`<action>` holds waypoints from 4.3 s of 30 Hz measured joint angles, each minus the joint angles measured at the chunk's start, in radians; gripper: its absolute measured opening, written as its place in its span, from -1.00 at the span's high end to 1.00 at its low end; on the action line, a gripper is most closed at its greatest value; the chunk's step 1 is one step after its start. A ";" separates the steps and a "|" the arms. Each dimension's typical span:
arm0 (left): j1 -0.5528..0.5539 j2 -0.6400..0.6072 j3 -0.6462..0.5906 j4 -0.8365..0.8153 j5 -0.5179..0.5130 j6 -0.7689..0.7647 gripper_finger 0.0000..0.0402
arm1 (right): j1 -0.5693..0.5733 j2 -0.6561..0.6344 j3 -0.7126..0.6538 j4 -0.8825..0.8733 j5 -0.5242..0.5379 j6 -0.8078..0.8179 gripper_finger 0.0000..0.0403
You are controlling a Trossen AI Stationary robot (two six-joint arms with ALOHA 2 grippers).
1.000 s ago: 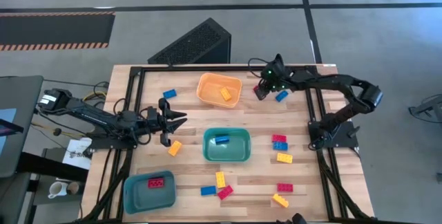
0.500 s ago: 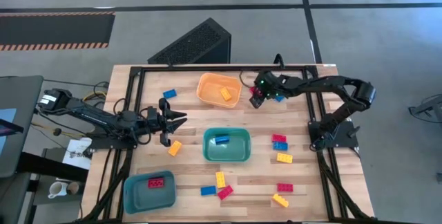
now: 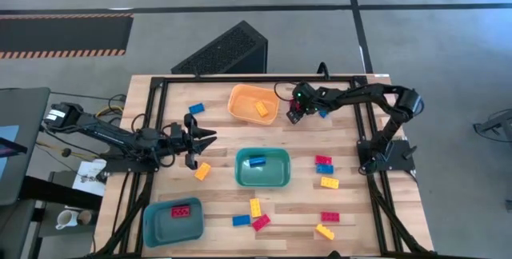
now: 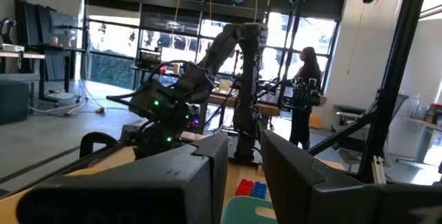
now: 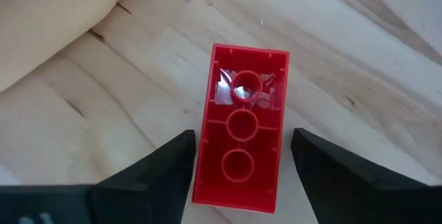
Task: Sort & place blocks by color
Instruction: Put the red game piece into the blue bin
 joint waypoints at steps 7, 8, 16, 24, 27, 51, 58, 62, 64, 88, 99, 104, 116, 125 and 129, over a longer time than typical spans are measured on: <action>0.000 0.000 0.000 -0.010 0.010 0.000 0.61 | 0.020 -0.112 -0.011 -0.107 -0.011 -0.023 0.30; 0.000 0.000 0.000 -0.010 0.010 0.000 0.61 | 0.030 -0.143 -0.010 -0.101 -0.014 -0.023 0.36; -0.002 0.000 0.001 -0.114 0.037 -0.052 0.39 | 0.199 -0.365 -0.007 -0.021 -0.008 0.011 0.36; -0.002 0.008 0.025 -0.112 0.047 -0.112 -0.30 | 0.485 -0.416 -0.006 0.260 0.036 0.026 0.25; -0.002 0.057 0.054 -0.106 0.075 -0.131 -0.50 | 0.565 -0.408 -0.007 0.338 0.059 0.027 0.28; 0.066 0.541 0.332 0.031 0.098 -0.182 -0.69 | 0.731 -0.205 -0.008 0.700 0.074 0.026 0.22; 0.079 0.557 0.332 0.080 0.162 -0.171 -0.69 | 0.743 -0.172 -0.004 0.778 0.031 0.028 0.27; 0.076 0.557 0.332 0.095 0.189 -0.158 -0.69 | 0.758 -0.166 -0.006 0.818 0.001 0.029 0.23; 0.074 0.556 0.332 0.093 0.203 -0.156 -0.69 | 0.767 -0.162 -0.006 0.828 -0.002 0.029 0.20; 0.016 0.557 0.437 -0.015 0.227 -0.131 -0.69 | 0.781 -0.162 -0.006 0.865 -0.008 0.026 0.23; 0.017 0.557 0.438 -0.053 0.132 -0.154 -0.57 | 0.781 -0.162 -0.006 0.863 -0.003 0.026 0.17; 0.016 0.557 0.438 -0.052 0.135 -0.134 -0.16 | 0.780 -0.162 -0.006 0.860 0.002 0.027 0.16; 0.016 0.538 0.438 -0.115 0.115 -0.068 0.49 | 0.780 -0.163 -0.006 0.810 0.049 0.080 -0.17; -0.029 0.209 0.438 -0.704 -0.086 -0.091 0.43 | 0.785 -0.164 -0.006 0.703 -0.019 0.142 -0.24; -0.121 0.050 0.438 -1.050 -0.008 -0.240 0.42 | 0.792 -0.164 -0.006 0.696 -0.018 0.143 -0.24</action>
